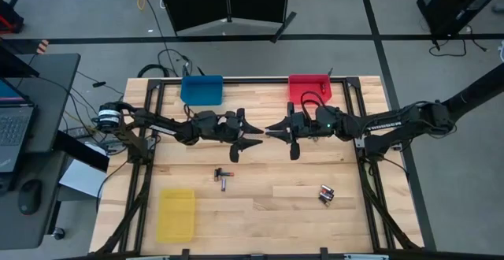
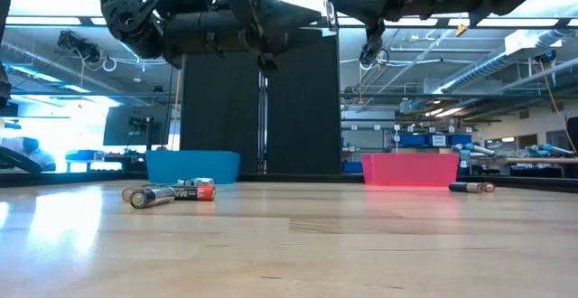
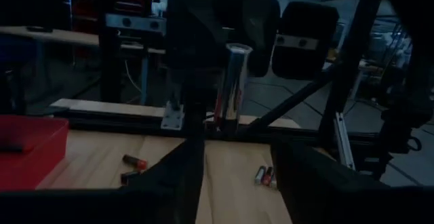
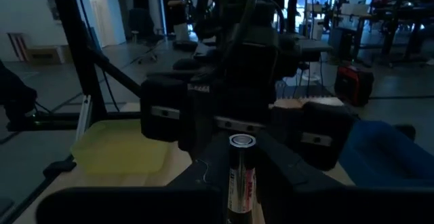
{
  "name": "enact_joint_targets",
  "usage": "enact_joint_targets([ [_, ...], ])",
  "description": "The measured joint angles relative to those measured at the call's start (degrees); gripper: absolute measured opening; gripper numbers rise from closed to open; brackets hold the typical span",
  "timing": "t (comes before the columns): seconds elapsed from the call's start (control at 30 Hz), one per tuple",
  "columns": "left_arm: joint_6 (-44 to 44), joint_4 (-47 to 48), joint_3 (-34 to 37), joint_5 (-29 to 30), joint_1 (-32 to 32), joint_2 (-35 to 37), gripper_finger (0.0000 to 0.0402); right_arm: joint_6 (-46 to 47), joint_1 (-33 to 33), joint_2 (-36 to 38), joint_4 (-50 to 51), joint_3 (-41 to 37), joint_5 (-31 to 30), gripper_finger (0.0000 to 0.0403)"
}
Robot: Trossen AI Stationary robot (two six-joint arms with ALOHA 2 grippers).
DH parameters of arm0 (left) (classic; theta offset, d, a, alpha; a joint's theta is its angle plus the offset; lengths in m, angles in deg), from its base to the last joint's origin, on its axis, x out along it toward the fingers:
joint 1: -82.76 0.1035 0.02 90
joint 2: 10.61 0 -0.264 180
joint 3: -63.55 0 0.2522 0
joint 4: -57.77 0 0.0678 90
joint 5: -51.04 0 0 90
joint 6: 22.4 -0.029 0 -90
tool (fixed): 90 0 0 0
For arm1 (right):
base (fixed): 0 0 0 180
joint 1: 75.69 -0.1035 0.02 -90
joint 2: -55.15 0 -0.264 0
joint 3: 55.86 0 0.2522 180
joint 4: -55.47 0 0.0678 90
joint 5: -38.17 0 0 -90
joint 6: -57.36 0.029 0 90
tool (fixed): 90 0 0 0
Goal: Sort batteries
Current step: Put the silver battery into the blue bin
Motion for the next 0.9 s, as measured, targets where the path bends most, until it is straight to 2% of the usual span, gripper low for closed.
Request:
enact_joint_targets([
  [0.37,-1.42,-0.77,-2.51,-1.33,-0.22,-0.04,0.0191,-0.23,-0.95,0.00,-1.22,0.00,0.41,0.0057],
  [0.7,-1.17,-0.61,-9.55,-8.78,-0.12,-5.53,0.0185,-0.59,-1.27,0.00,-3.07,0.04,0.91,0.0057],
  [0.8,-1.18,-0.29,-9.95,-9.40,-0.05,-5.90,0.0169,-0.68,-1.33,0.00,-3.14,0.04,0.83,0.0057],
  [0.9,-1.11,-0.28,-9.95,-9.81,0.23,-5.90,0.0133,-0.84,-1.33,0.00,-3.11,0.04,0.86,0.0057],
])
